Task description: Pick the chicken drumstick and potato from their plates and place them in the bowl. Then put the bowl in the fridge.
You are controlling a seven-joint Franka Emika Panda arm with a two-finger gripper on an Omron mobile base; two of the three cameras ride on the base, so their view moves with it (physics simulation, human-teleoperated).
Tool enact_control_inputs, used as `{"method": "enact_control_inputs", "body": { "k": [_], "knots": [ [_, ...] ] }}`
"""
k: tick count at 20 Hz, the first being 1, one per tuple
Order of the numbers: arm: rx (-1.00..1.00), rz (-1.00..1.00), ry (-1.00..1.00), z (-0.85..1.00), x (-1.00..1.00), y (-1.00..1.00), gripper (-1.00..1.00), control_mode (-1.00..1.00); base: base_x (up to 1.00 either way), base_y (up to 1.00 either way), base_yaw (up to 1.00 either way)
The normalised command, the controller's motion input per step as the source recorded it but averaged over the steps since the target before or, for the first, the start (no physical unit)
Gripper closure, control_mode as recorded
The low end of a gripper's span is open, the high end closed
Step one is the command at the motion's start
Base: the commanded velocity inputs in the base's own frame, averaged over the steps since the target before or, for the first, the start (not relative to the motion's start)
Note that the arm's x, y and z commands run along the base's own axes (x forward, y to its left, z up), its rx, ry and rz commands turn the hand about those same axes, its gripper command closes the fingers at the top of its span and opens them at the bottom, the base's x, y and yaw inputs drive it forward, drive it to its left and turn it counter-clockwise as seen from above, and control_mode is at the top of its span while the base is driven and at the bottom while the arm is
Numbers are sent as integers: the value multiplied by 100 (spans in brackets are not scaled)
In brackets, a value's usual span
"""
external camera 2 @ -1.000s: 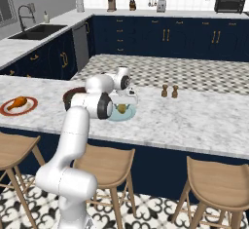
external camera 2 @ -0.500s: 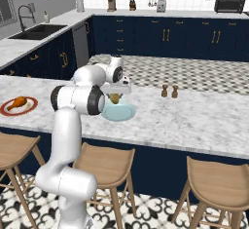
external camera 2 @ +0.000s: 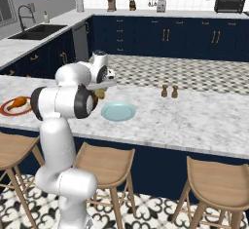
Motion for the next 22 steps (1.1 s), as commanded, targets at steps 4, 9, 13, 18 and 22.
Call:
{"method": "enact_control_inputs", "body": {
  "k": [4, 9, 13, 18, 22],
  "knots": [
    [0, 27, -2, 23, 0, 96, 100, -100, 0, 0, 0],
    [-14, 21, 6, 9, 16, 90, 100, -100, 0, 0, 0],
    [-14, 9, 19, -24, 8, 49, 100, -100, 0, 0, 0],
    [-8, 3, 21, -42, 3, 13, 100, -100, 0, 0, 0],
    [0, 1, 0, -15, 19, 1, 100, -100, 0, 0, 0]
  ]
}}
